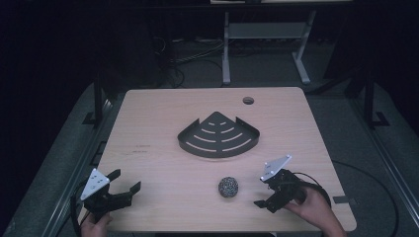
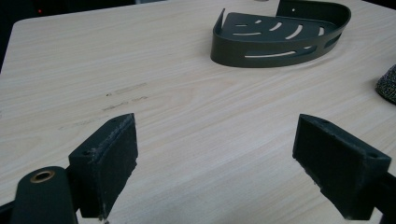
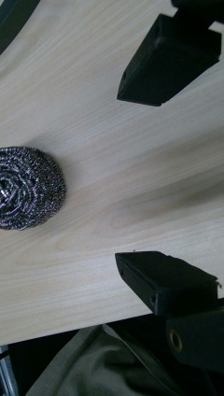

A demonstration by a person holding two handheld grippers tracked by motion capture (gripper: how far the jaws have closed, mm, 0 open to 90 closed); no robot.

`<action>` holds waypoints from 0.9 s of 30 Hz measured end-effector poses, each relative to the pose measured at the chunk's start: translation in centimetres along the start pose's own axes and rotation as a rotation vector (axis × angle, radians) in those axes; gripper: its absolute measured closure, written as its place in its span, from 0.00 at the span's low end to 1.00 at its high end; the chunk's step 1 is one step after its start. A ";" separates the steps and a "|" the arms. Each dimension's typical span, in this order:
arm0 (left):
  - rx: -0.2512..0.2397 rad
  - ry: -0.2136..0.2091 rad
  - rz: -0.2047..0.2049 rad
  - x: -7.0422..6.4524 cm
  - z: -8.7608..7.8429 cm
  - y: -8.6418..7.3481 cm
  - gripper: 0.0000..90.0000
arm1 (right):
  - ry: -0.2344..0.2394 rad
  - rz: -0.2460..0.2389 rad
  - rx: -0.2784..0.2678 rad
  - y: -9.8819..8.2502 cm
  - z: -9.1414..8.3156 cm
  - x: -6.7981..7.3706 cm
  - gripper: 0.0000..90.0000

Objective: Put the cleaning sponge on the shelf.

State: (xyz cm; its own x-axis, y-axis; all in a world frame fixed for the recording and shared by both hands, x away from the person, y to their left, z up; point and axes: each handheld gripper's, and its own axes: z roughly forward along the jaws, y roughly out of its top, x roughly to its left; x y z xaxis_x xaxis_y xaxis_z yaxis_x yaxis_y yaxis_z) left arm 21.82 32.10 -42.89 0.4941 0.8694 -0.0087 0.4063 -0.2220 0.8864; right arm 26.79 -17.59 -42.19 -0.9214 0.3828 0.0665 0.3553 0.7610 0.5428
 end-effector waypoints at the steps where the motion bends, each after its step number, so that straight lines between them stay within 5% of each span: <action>1: 0.000 0.000 0.001 0.0 0.0 0.0 0.15 | 0.000 0.000 0.003 0.1 0.1 0.1 0.19; 27: -0.012 0.000 0.000 0.0 -0.1 0.1 0.15 | 0.042 -0.068 0.037 3.3 1.5 0.6 0.19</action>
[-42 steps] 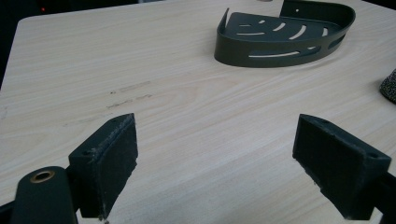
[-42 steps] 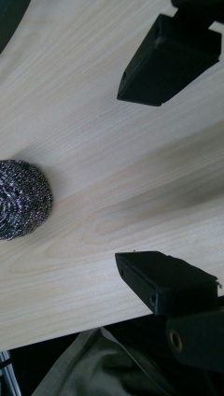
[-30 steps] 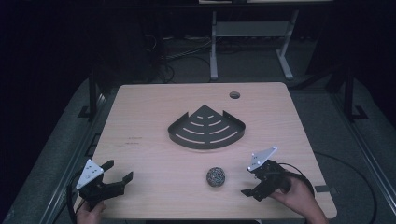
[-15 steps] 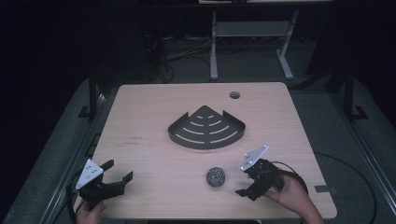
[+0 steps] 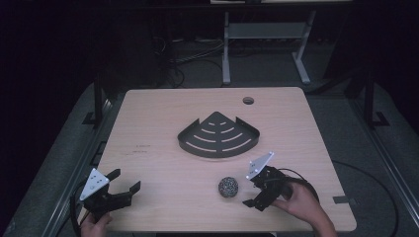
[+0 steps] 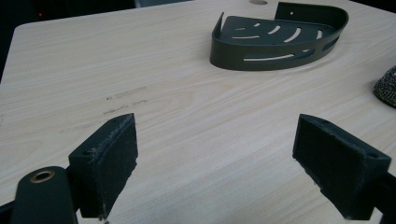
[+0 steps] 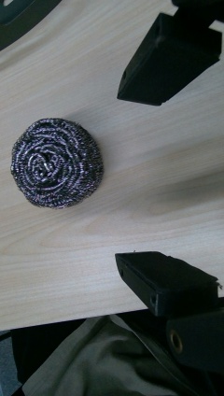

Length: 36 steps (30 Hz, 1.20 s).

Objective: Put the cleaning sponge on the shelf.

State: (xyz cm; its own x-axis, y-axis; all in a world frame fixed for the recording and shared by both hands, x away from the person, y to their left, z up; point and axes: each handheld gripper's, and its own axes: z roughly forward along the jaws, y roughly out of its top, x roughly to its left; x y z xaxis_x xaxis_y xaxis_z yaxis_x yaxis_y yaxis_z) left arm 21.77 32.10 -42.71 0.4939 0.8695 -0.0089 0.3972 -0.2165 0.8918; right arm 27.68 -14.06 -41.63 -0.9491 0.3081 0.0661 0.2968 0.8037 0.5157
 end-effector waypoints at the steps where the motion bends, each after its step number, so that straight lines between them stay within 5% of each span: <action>1: 0.000 0.001 0.000 0.0 0.0 0.0 0.15 | 0.005 -0.005 -0.002 0.2 0.1 0.0 0.19; 36: -0.009 -0.003 -0.002 -0.1 -0.1 0.2 0.15 | 0.022 -0.033 0.071 4.7 3.1 -1.0 0.16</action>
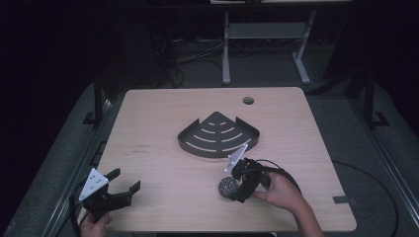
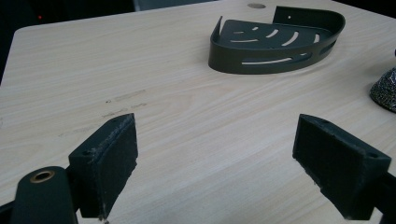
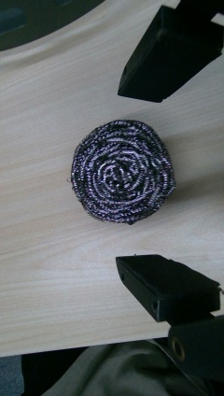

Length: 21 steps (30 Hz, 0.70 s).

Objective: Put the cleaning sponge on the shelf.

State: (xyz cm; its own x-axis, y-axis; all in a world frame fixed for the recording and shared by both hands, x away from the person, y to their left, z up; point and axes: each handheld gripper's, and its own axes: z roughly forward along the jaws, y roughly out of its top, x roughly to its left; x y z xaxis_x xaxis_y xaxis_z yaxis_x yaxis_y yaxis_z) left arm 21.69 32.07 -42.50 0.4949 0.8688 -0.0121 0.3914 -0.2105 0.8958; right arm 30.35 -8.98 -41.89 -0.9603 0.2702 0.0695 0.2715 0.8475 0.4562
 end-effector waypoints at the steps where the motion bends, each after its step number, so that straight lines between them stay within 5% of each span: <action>1: -0.001 -0.001 0.001 0.0 0.0 0.0 0.15 | 0.000 -0.003 0.000 0.1 0.1 0.0 0.16; 21: -0.005 -0.009 0.006 -0.2 0.0 0.1 0.15 | -0.003 -0.008 0.073 0.7 2.2 -0.3 0.18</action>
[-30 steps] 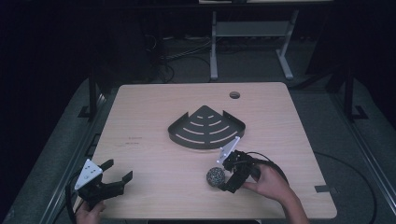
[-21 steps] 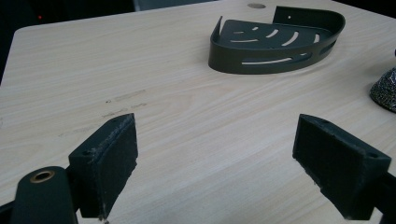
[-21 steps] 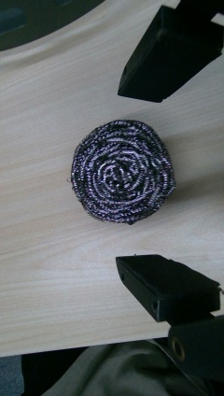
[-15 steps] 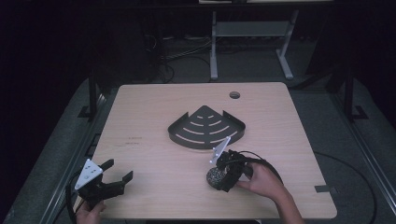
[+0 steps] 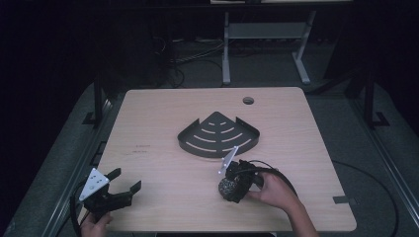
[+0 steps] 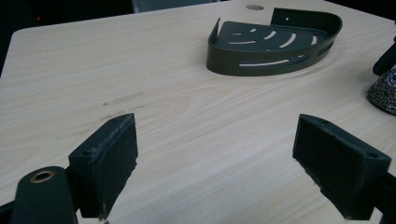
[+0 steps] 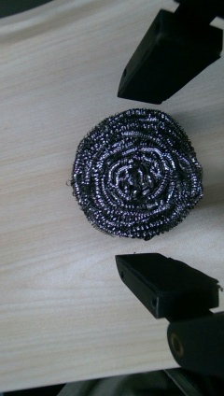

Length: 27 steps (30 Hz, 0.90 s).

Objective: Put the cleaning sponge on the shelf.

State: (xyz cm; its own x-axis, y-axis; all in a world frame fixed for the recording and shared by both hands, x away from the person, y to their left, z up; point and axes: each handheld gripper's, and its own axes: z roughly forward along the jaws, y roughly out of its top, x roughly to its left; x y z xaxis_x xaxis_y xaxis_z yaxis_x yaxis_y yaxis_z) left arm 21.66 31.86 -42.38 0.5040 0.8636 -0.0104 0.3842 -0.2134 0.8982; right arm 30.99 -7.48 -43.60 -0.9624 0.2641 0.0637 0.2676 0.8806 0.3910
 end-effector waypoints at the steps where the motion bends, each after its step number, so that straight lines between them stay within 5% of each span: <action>1: 0.000 0.000 0.001 0.0 0.0 0.0 0.15 | -0.002 -0.001 0.004 0.0 0.1 0.0 0.18; 27: -0.005 -0.003 -0.004 0.0 0.0 0.1 0.15 | -0.011 -0.021 0.017 0.1 0.3 0.1 0.35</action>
State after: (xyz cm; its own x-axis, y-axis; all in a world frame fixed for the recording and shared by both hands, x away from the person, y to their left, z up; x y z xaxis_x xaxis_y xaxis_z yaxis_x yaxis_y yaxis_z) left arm 21.68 31.84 -42.29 0.5051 0.8629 -0.0152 0.3821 -0.2078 0.9005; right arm 30.90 -7.26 -43.83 -0.9672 0.2497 0.0459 0.2483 0.8925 0.3766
